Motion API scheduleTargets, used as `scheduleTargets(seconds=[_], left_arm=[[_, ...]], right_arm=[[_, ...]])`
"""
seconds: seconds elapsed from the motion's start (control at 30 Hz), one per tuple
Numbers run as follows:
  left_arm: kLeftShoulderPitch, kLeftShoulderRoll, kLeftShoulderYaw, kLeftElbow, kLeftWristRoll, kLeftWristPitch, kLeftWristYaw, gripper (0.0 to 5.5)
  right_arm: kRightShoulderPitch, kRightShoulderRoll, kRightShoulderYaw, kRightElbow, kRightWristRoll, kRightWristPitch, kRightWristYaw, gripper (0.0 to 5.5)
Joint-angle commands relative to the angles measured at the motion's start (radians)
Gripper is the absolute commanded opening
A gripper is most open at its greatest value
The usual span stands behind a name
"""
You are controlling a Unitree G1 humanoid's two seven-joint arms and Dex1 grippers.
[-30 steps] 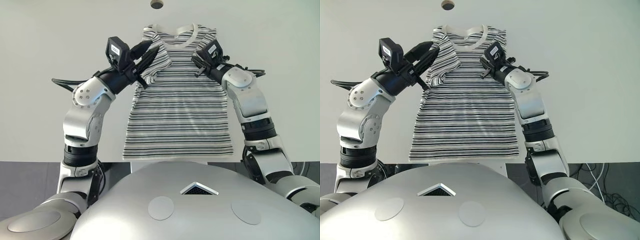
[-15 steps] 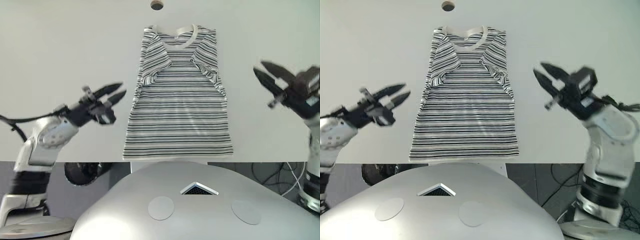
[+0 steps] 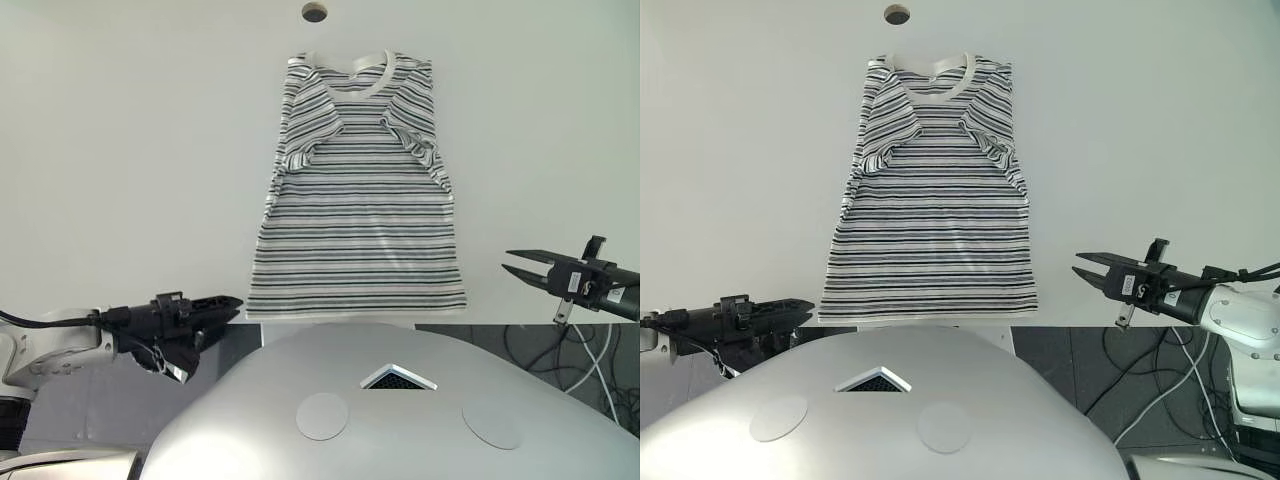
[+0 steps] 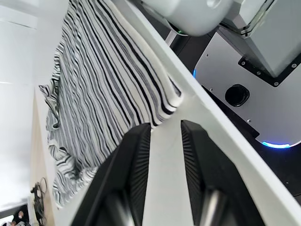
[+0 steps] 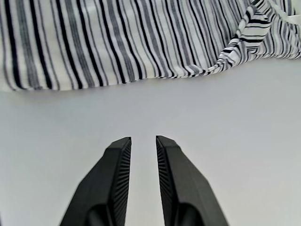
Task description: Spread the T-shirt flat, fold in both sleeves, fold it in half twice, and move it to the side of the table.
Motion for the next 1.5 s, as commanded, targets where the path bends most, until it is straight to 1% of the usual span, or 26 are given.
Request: scheduleTargets(seconds=[0.03,0.3,0.47,0.6,0.63,0.73,0.83,0.9,0.97,1.17,1.4,1.5], left_arm=[[-0.057,0.011,-0.052,-0.052,0.024,0.024,-0.032,1.19],[-0.111,0.058,-0.141,-0.143,-0.070,0.102,-0.092,1.19],[-0.097,0.119,-0.156,-0.146,-0.090,0.130,-0.135,1.19],[-0.067,0.165,-0.127,-0.149,-0.121,0.139,-0.146,1.19],[-0.070,0.166,-0.118,-0.153,-0.141,0.146,-0.141,1.27],[-0.078,0.159,-0.103,-0.174,-0.196,0.154,-0.124,1.75],[-0.082,0.164,-0.068,-0.186,-0.251,0.157,-0.120,2.39],[-0.079,0.177,-0.044,-0.156,-0.227,0.139,-0.128,2.77],[-0.072,0.188,-0.044,-0.128,-0.183,0.121,-0.146,3.07],[-0.067,0.183,-0.060,-0.067,-0.050,0.071,-0.156,3.07],[-0.142,0.110,-0.131,-0.062,0.018,0.064,-0.123,3.07],[-0.153,0.096,-0.153,-0.054,0.041,0.055,-0.110,3.07]], right_arm=[[-0.029,-0.002,0.036,-0.032,-0.017,0.019,-0.031,0.99],[-0.025,-0.008,0.077,-0.091,-0.026,0.049,-0.064,0.99],[0.015,-0.031,0.057,-0.093,-0.050,0.031,-0.054,0.99],[0.017,-0.048,0.031,-0.077,-0.036,0.036,-0.046,0.99],[0.011,-0.049,0.032,-0.070,-0.036,0.038,-0.049,1.02],[-0.013,-0.047,0.055,-0.048,-0.045,0.047,-0.064,1.03],[-0.032,-0.047,0.075,-0.027,-0.056,0.052,-0.076,1.03],[-0.037,-0.047,0.080,-0.023,-0.059,0.053,-0.080,1.03],[-0.042,-0.047,0.086,-0.021,-0.062,0.055,-0.084,1.03],[-0.048,-0.048,0.094,-0.014,-0.068,0.049,-0.094,1.03],[-0.056,-0.041,0.113,-0.021,-0.070,0.046,-0.109,1.03],[-0.061,-0.043,0.121,-0.026,-0.070,0.045,-0.113,1.03]])
